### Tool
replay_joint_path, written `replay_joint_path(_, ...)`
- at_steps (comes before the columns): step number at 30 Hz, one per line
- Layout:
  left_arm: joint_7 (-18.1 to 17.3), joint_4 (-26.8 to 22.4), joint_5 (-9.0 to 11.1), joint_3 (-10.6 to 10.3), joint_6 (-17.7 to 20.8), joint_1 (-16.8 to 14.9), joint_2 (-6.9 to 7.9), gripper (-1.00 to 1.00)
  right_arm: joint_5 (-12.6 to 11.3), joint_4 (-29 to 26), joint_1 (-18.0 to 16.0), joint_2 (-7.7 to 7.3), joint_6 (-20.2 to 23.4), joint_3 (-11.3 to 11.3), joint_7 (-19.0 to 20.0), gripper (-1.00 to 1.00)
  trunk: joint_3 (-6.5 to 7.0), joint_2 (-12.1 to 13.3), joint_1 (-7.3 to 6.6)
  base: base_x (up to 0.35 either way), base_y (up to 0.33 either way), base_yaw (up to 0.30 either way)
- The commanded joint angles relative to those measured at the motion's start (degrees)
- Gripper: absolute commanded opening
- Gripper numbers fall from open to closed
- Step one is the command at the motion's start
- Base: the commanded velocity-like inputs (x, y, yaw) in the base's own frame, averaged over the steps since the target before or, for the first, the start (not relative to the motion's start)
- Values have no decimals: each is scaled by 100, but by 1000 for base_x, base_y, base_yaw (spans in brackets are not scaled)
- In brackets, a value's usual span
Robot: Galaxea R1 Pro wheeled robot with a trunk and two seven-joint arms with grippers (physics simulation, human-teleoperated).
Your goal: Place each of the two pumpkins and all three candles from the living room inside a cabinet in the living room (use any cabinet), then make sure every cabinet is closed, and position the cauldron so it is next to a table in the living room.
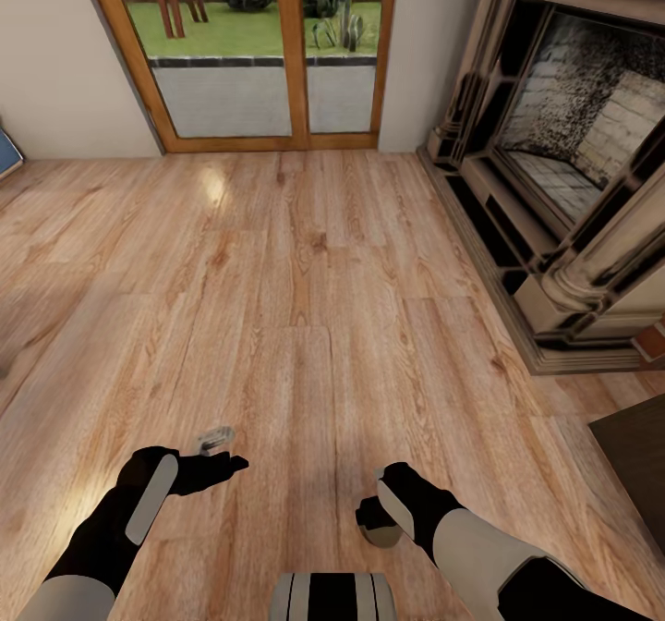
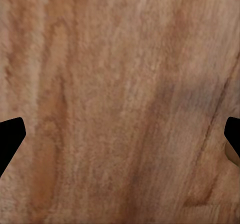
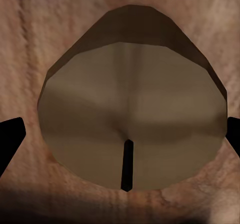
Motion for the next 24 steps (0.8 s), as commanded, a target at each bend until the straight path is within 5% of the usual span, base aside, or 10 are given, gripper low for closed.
replay_joint_path(1,18,-5,30,5,26,-2,0,100,-121,-10,0,-2,14,24,-41,100,-4,-1,-1,0,0,0)
replay_joint_path(10,16,-5,30,7,26,-1,0,100,-121,-10,0,-2,14,24,-41,100,-4,-1,-1,0,0,0)
replay_joint_path(19,9,-5,30,7,26,-1,0,100,-121,-10,0,-2,14,24,-41,100,-204,-13,23,0,0,0)
replay_joint_path(24,9,-5,30,7,26,-1,0,100,-121,-10,0,-2,14,24,-41,100,-204,-13,23,0,0,0)
